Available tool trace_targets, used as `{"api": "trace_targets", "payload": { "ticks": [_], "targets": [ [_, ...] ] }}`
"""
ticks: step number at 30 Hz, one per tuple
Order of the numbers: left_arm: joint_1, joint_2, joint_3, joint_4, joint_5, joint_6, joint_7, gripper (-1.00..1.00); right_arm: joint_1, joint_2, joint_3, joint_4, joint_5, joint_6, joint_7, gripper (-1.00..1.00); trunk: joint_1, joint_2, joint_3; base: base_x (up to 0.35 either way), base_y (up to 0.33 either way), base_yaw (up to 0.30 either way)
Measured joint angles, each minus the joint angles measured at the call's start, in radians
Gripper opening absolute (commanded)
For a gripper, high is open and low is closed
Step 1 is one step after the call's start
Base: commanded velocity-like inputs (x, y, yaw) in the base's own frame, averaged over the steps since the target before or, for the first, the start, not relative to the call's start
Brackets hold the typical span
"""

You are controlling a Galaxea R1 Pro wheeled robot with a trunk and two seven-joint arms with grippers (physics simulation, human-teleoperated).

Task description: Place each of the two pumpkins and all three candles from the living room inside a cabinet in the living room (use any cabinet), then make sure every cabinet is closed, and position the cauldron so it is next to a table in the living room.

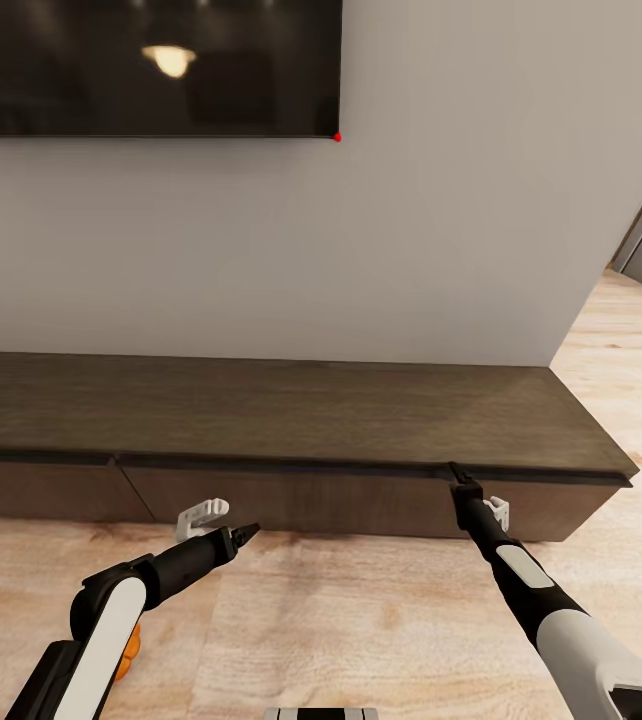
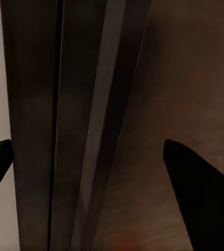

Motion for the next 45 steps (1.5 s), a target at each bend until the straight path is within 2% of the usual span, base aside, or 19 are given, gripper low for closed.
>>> {"api": "trace_targets", "payload": {
  "ticks": [8, 45],
  "targets": [
    [0.000, 0.000, 0.000, 0.000, 0.000, 0.000, 0.000, 1.00, 0.000, 0.000, -0.005, 0.000, 0.016, -0.001, -0.002, -1.00, 0.000, 0.000, 0.000, 0.000, 0.000, 0.000],
    [0.000, 0.000, 0.000, 0.001, 0.001, 0.000, 0.000, 1.00, 0.000, 0.000, 0.001, -0.001, 0.020, 0.000, 0.001, -1.00, 0.000, 0.000, 0.000, -0.007, 0.000, 0.000]
  ]
}}
